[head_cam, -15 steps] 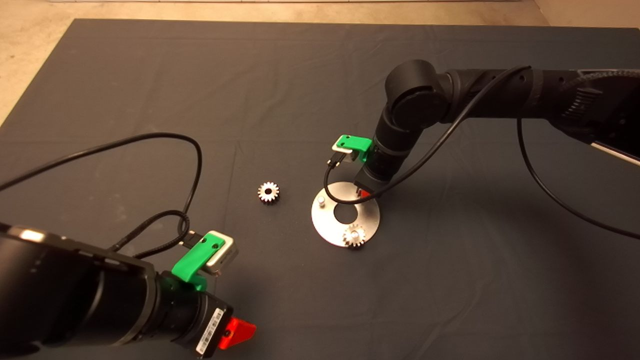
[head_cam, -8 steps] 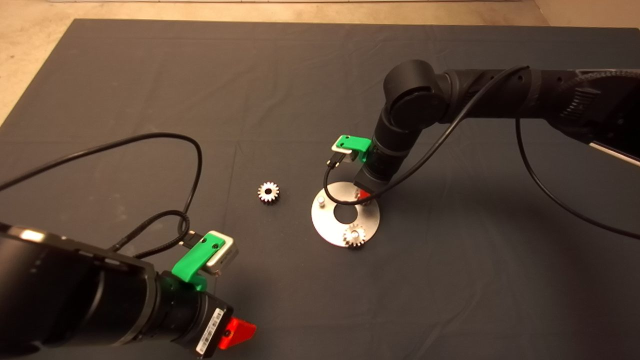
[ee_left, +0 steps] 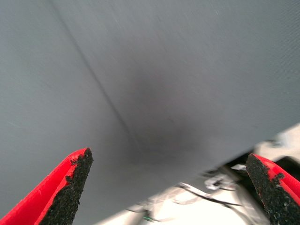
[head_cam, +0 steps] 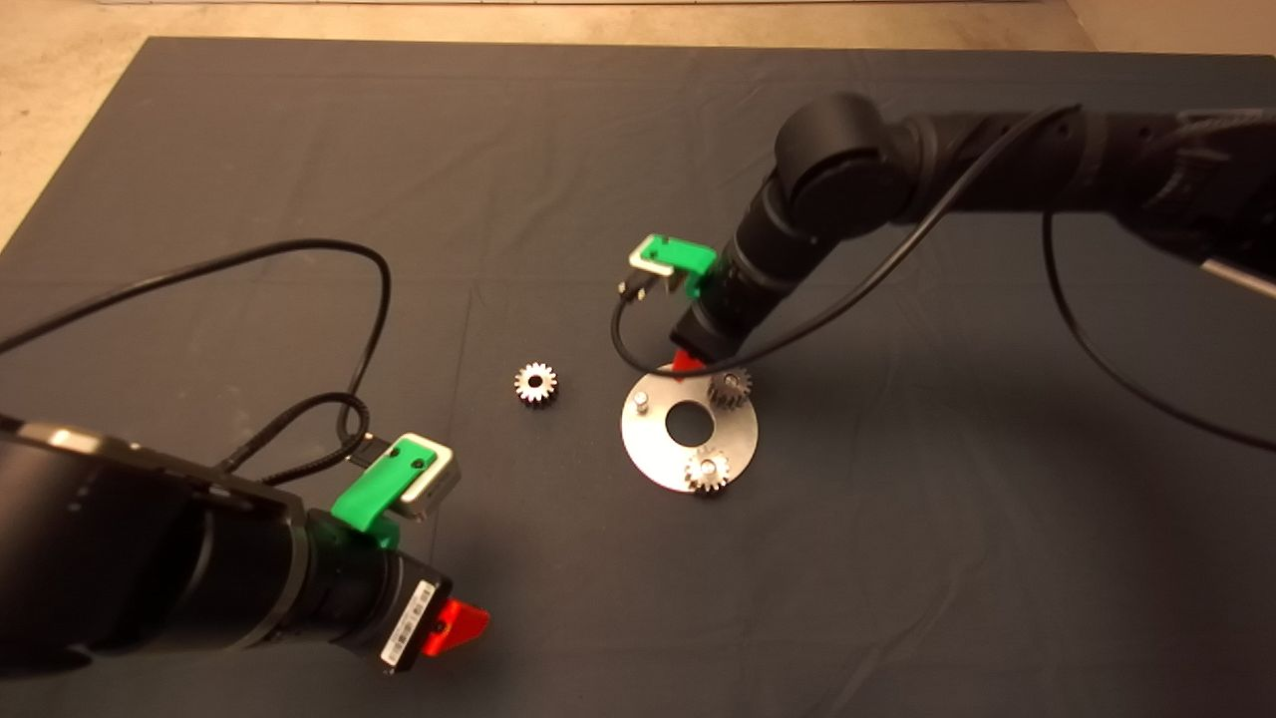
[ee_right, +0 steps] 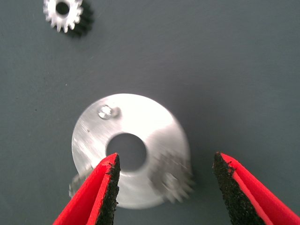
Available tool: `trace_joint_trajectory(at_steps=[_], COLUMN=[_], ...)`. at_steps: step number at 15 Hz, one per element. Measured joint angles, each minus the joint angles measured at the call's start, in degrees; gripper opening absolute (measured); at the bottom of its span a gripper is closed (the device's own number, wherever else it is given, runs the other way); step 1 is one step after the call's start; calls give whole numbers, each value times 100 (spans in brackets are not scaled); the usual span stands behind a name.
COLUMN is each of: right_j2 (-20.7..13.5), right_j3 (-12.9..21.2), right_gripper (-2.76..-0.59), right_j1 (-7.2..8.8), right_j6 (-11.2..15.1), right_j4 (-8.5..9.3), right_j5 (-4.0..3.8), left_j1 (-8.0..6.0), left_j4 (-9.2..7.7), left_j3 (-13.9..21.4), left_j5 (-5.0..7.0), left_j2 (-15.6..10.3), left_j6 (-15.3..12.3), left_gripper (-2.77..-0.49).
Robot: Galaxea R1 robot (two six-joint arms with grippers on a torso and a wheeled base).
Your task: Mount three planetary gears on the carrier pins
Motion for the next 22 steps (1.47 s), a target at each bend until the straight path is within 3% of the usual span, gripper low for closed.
trace_joint_trajectory(at_steps=[2,3,4,6,7,9,11,14,18,20,22], right_j2=[-685,-1188,-1764,-2813,-3216,-3831,-4298,-4852,-5111,-5206,-5284], right_j3=[197,302,453,917,1224,1932,2468,2953,3285,3387,3500], right_gripper=[-191,-191,-191,-191,-191,-191,-191,-191,-191,-191,-191], right_j1=[578,800,1018,1448,1635,1872,1981,2076,2091,2093,2091], right_j6=[5,22,25,28,28,28,27,28,27,28,28], right_j4=[436,608,751,1049,1168,1383,1551,1578,1603,1615,1619], right_j5=[31,-26,-159,-573,-736,-983,-1090,-1198,-1244,-1272,-1294], left_j1=[-108,-139,-157,-188,-188,-186,-185,-145,11,14,91], left_j4=[-2,0,-5,-2,-5,0,46,306,355,522,719], left_j3=[-61,-96,-155,-377,-536,-956,-1436,-2039,-2800,-3117,-3170], left_j5=[243,254,259,275,281,276,281,283,272,279,279], left_j2=[198,286,370,571,726,1077,1318,1675,2263,2383,2406], left_j6=[299,410,549,932,1218,1649,2031,2590,3225,3412,3487], left_gripper=[-90,-90,-90,-90,-90,-90,-90,-90,-90,-90,-90])
